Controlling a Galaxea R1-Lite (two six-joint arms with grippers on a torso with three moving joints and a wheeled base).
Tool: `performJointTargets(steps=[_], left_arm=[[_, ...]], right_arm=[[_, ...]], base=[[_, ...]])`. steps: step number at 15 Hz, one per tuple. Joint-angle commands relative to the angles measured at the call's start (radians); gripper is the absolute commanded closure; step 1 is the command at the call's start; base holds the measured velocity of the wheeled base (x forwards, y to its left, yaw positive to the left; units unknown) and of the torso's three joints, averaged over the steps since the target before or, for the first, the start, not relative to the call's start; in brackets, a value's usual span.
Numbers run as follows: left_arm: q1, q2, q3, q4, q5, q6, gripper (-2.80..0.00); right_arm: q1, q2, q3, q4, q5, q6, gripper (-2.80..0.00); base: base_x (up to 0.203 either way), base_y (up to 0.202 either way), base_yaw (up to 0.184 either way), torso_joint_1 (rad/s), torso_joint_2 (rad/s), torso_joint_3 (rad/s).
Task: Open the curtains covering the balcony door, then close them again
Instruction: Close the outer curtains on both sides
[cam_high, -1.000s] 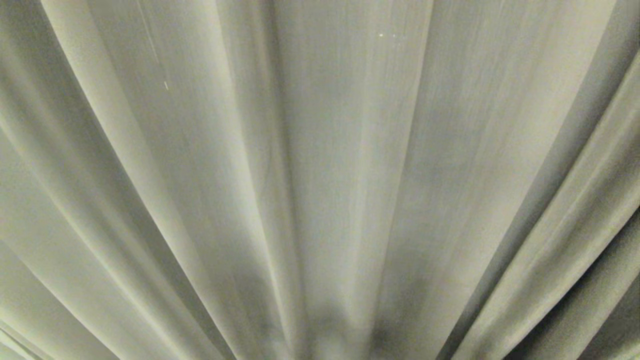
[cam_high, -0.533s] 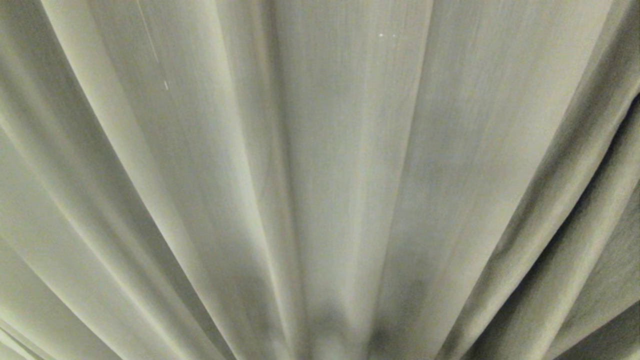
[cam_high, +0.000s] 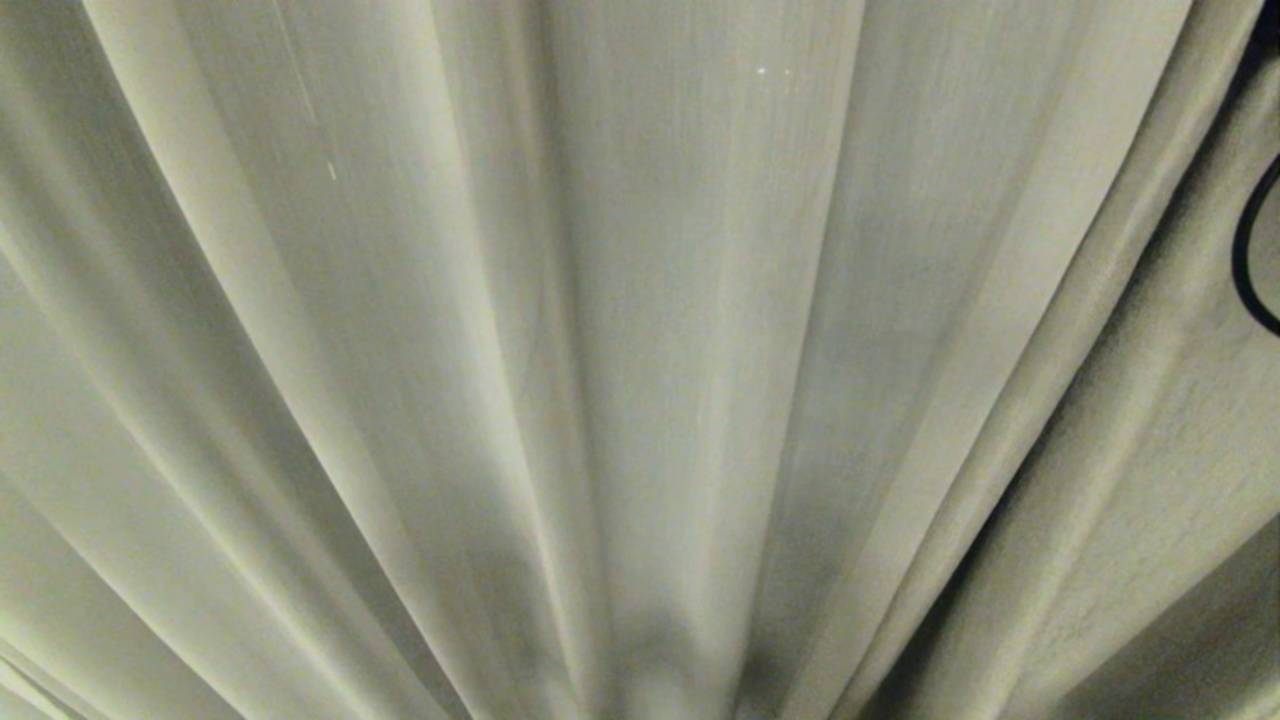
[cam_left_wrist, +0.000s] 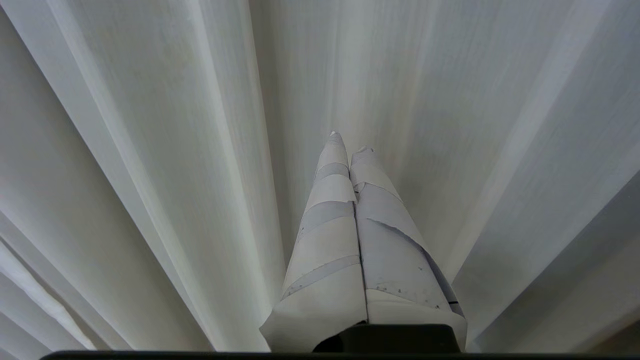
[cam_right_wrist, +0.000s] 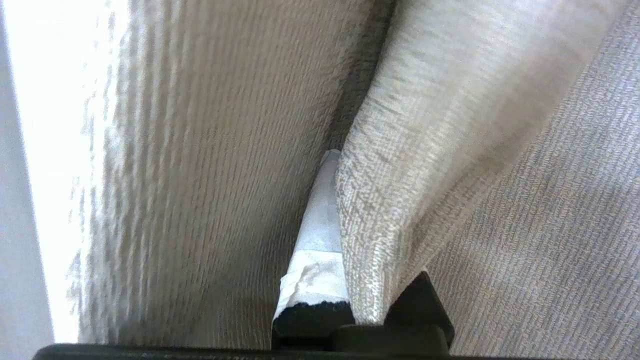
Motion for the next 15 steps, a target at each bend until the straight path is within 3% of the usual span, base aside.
performJointTargets(steps=[1, 6, 9, 15], left_arm=[[0.0, 0.0, 0.0, -0.001, 0.001, -0.001, 0.0], [0.0, 0.0, 0.0, -0.001, 0.002, -0.001, 0.0], [0.0, 0.0, 0.0, -0.001, 0.002, -0.001, 0.0], [0.0, 0.0, 0.0, -0.001, 0.001, -0.001, 0.0]], right_arm=[[0.048, 0.01, 0.021, -0.009, -0.014, -0.032, 0.0], [0.14, 0.027, 0.037, -0.014, -0.029, -0.084, 0.0], [0.211, 0.051, 0.035, -0.016, -0.113, -0.115, 0.0], [0.315, 0.093, 0.03, -0.041, -0.173, -0.155, 0.0]], base=[[0.0, 0.0, 0.0, 0.0, 0.0, 0.0], [0.0, 0.0, 0.0, 0.0, 0.0, 0.0], [0.0, 0.0, 0.0, 0.0, 0.0, 0.0], [0.0, 0.0, 0.0, 0.0, 0.0, 0.0]])
